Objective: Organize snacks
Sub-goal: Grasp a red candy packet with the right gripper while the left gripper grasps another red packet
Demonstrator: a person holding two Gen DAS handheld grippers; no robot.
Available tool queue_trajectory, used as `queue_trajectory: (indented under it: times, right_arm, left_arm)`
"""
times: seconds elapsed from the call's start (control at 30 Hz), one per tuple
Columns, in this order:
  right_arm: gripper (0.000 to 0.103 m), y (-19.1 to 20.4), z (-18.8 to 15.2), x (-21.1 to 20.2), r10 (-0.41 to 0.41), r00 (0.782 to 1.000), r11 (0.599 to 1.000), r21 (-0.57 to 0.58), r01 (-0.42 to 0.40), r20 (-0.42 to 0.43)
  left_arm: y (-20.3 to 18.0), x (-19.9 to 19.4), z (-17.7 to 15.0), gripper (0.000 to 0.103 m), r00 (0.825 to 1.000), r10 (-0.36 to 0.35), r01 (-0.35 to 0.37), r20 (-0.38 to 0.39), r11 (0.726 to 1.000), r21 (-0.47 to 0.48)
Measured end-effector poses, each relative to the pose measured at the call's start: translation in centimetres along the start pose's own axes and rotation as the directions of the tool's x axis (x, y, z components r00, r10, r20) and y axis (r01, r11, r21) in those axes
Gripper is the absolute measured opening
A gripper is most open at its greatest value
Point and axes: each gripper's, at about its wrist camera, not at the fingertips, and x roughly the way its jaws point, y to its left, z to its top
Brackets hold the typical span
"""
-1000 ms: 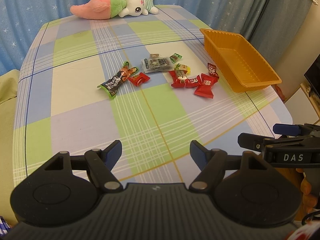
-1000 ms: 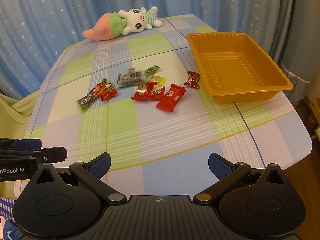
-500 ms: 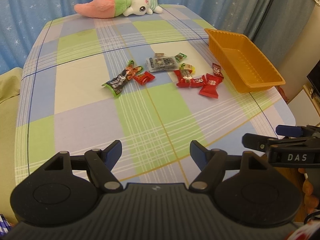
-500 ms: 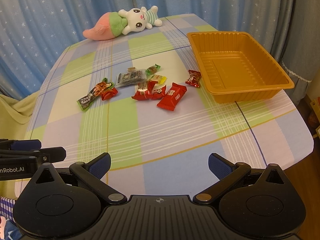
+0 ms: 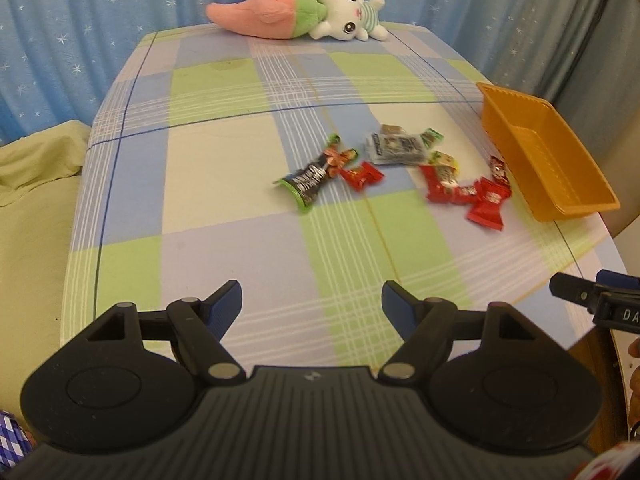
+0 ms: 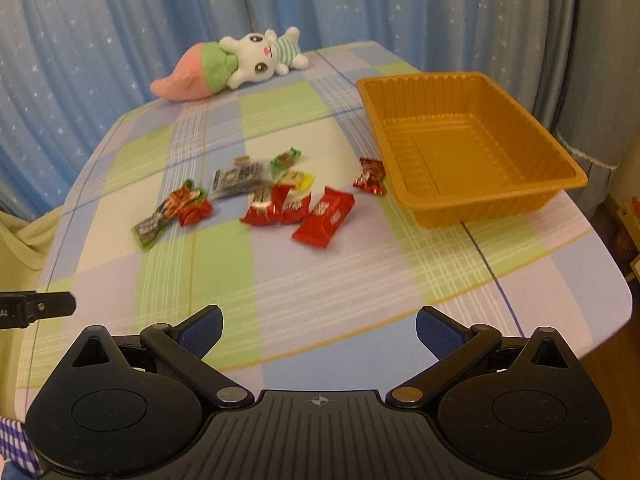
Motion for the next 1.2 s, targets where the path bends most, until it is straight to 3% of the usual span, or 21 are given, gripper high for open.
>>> queue_trajectory:
  times: [0.3,0.37,0.53,0.67,1.2]
  right_arm:
    - [0.080,-0.2,2.5,3.2,0.032,0.997,0.999,0.011,-0.033,0.071]
    - [0.068,-0.3,3.0,4.3,0.036,0.997,0.999,0.017,-0.037,0.063]
    - [0.053,-0.5,3.9,7.1,0.043,0.998,0.998,0.044,-0.045,0.041]
    - [0.042,-0.7,4.4,9.1,0.003,1.000,0.997,0.071,-0.004,0.026]
    - [0.033,-0.8,5.1,12.9,-0.073,0.997,0.989,0.128,0.069,0.021]
  left_arm:
    - [-0.6,2.1,2.4,0.075,0.999,-0.017,0.016,0.029,1.000,0.007]
    - [-0.8,2.8,2.8,0.075,0.999,-0.021,0.021,0.027,1.000,0.006]
    - [-1.0,4.5,4.0,0.075,1.000,-0.012,0.012,0.019,1.000,0.009]
    - [-0.9,5.6,4.7,0.075,1.000,0.000,0.000,0.010,1.000,0.009]
    - [-0.7,7.7,5.7,0.075,1.000,0.008,-0.008,-0.011,1.000,0.011]
